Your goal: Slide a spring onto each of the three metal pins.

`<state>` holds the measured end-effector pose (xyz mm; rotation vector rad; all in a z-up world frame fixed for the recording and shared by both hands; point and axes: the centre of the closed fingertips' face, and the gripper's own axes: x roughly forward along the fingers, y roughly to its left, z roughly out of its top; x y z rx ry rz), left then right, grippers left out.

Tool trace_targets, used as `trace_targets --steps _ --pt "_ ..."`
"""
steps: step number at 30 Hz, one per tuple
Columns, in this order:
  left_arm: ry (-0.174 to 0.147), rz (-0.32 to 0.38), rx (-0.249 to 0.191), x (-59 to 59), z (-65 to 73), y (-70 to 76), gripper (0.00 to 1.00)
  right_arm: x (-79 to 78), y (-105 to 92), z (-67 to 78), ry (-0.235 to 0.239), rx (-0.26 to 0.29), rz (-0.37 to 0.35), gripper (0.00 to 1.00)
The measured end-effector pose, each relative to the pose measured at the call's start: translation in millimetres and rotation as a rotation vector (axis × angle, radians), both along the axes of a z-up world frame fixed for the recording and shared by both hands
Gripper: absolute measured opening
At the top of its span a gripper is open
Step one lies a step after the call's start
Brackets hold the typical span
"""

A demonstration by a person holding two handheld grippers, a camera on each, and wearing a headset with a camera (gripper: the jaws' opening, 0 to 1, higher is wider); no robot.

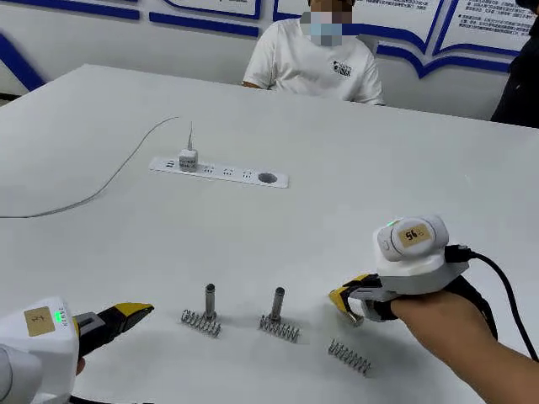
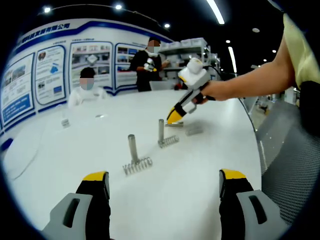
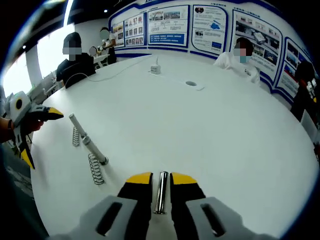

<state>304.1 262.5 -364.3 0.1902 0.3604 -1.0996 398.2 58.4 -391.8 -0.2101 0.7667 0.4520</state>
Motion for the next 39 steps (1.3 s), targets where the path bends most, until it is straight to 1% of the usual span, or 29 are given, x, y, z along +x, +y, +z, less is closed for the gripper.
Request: trace_targets --steps 6,13,22,27,34,39 --pt "0.003 0.006 0.002 1.3 -0.7 1.5 0.92 4.2 -1.2 -6.4 0.031 0.002 -0.02 0.12" --pt "0.003 0.009 0.003 1.9 -1.3 2.2 0.91 4.1 -1.6 -11.8 0.056 0.007 -0.03 0.1" --pt "0.003 0.01 0.005 3.9 -2.6 3.5 0.91 4.4 -2.3 -12.6 0.071 0.012 -0.039 0.1" --pt "-0.003 0.007 0.002 4.2 -0.1 1.1 0.91 3.5 -2.9 -11.8 0.07 0.006 -0.043 0.09" --pt "-0.009 0.005 0.005 3.5 2.0 2.0 0.91 -1.0 -4.1 9.5 0.035 0.055 -0.06 0.09" --pt "-0.017 -0.001 0.004 3.4 6.0 -0.2 0.9 -7.6 -4.3 22.2 0.006 0.059 -0.059 0.09"
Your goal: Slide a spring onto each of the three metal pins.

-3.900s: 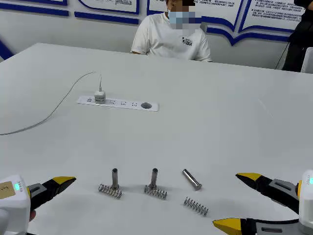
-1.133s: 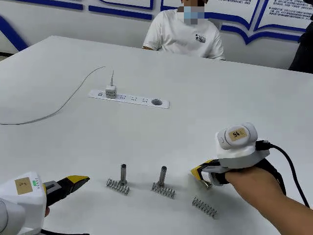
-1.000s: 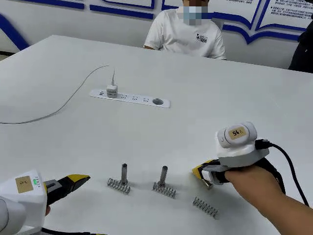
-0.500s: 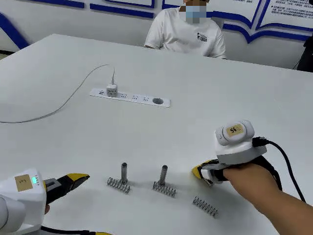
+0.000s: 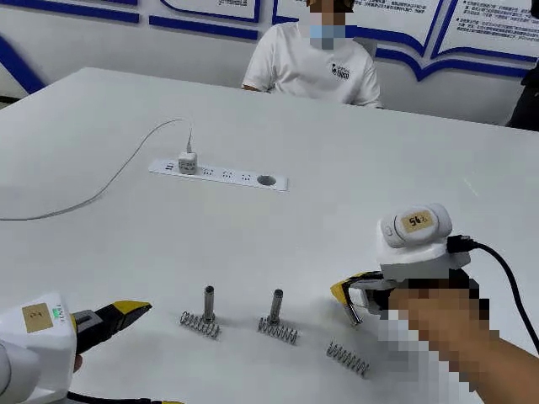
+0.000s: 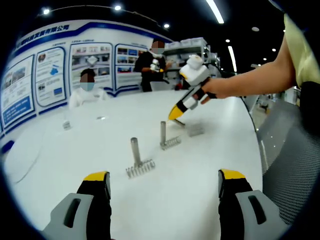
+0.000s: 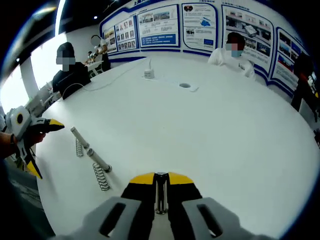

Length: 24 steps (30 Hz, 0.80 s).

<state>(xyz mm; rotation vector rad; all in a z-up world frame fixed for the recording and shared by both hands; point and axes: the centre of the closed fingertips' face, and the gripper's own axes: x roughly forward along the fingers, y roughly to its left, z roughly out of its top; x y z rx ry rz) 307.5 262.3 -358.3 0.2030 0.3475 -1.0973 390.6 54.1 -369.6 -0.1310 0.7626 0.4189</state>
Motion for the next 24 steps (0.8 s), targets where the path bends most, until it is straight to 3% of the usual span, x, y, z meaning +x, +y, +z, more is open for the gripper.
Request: trace_targets --steps 11,24 --pt "-0.021 -0.015 0.001 -4.2 9.6 -4.4 0.9 -18.4 -8.4 12.7 -0.035 -0.001 -0.014 0.09" --pt "-0.034 -0.027 -0.001 -6.7 16.5 -9.2 0.9 -36.8 -17.2 17.2 -0.049 0.002 -0.034 0.09"
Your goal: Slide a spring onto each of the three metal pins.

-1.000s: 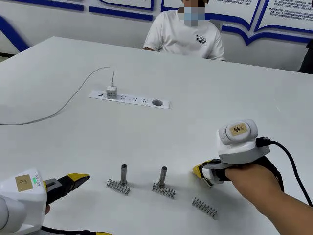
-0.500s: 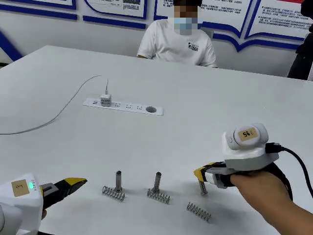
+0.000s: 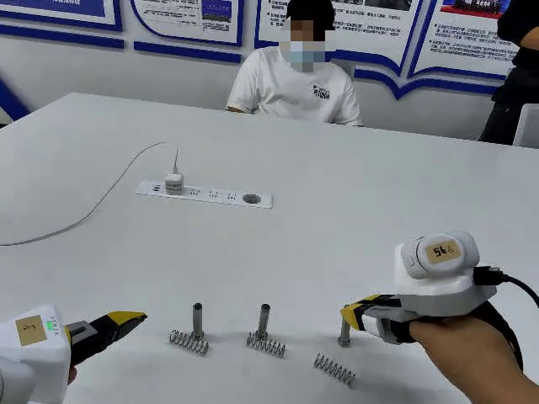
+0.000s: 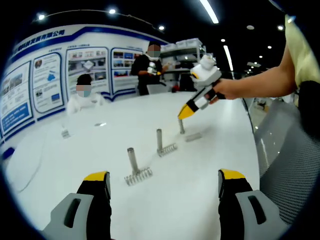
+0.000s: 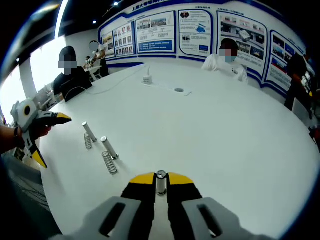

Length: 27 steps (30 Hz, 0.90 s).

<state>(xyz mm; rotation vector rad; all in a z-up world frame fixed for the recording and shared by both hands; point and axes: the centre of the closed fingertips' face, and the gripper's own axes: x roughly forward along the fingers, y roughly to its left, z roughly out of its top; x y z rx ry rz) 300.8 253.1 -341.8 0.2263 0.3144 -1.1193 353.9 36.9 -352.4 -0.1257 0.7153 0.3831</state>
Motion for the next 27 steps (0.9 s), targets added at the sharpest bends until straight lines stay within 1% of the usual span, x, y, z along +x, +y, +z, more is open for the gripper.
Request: trace_targets --steps 7,16,23,27 --pt "-0.004 -0.002 -0.004 1.6 1.4 0.5 0.9 -7.0 -0.8 -0.3 0.001 -0.015 0.003 0.09" --pt "-0.005 -0.008 -0.004 0.9 0.5 -0.6 0.9 -8.9 -0.8 -0.1 -0.008 -0.013 0.015 0.1" --pt "-0.007 -0.013 -0.002 0.8 1.1 -2.0 0.9 -12.4 -1.0 7.4 -0.031 -0.016 0.029 0.12" --pt "-0.008 -0.015 -0.002 -0.6 1.6 -2.0 0.9 -18.0 -2.9 12.0 -0.043 -0.019 0.039 0.13"
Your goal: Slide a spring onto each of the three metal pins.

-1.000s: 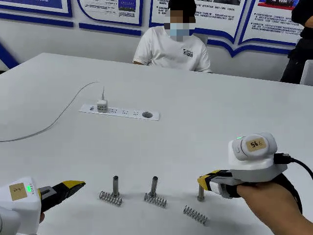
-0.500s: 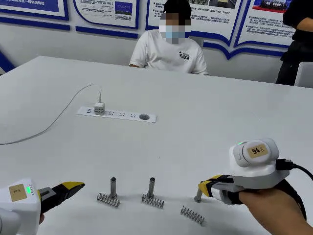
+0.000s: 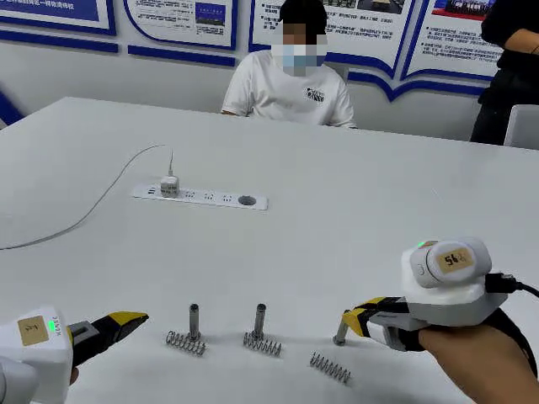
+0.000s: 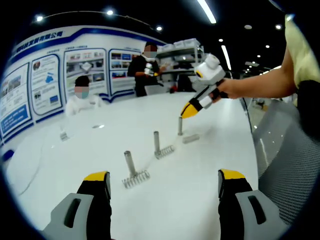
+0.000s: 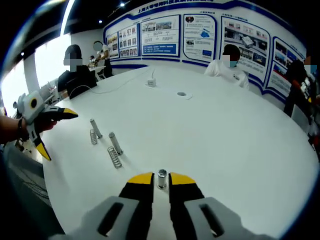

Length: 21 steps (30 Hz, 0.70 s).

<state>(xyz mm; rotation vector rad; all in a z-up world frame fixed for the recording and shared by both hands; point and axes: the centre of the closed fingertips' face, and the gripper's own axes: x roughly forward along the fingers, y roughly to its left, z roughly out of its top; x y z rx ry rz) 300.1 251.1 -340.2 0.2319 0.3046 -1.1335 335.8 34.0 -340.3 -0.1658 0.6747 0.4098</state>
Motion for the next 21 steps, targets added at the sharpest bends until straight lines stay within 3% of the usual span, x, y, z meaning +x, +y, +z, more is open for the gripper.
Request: trace_targets --steps 7,21 --pt "0.001 -0.004 0.002 -1.5 -0.3 0.1 0.9 -18.8 0.4 -2.6 0.002 -0.028 0.064 0.13" --pt "0.005 -0.021 0.008 -3.9 -1.2 -4.8 0.89 -45.6 17.6 -35.9 0.074 -0.048 0.241 0.15"
